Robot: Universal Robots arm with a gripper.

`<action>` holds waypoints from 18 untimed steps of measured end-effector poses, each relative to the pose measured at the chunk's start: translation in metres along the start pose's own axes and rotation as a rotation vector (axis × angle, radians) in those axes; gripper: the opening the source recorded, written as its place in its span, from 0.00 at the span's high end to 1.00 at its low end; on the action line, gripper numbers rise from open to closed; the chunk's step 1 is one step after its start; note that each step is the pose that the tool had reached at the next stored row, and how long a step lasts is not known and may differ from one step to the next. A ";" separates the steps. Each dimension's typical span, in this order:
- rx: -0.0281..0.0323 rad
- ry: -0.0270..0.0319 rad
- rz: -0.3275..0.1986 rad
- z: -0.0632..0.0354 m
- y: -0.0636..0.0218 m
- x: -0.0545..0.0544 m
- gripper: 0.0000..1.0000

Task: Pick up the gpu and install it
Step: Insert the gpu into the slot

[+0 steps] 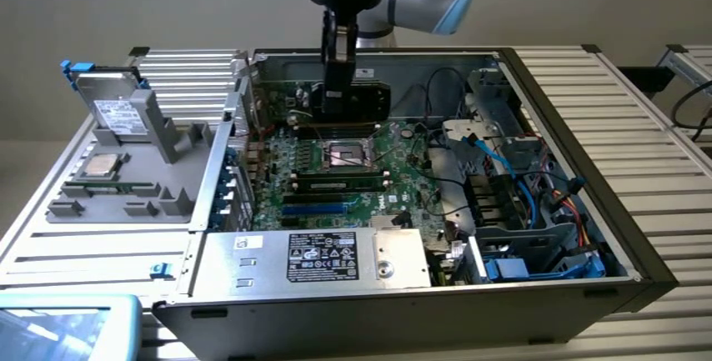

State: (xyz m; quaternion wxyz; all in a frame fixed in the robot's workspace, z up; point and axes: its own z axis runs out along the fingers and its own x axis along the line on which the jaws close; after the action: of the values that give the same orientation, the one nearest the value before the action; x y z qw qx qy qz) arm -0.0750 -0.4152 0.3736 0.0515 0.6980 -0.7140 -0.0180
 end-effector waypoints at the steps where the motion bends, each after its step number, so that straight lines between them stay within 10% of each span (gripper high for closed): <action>1: -0.0002 -0.0064 0.001 0.0007 0.0008 0.000 0.71; 4: -0.0007 -0.0281 0.001 0.0023 0.0021 0.000 0.71; 18: 0.0030 -0.0164 0.004 0.0128 0.0098 0.001 0.71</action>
State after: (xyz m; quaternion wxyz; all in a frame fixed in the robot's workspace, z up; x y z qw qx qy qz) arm -0.0861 -0.4162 0.3619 0.0447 0.6967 -0.7156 -0.0225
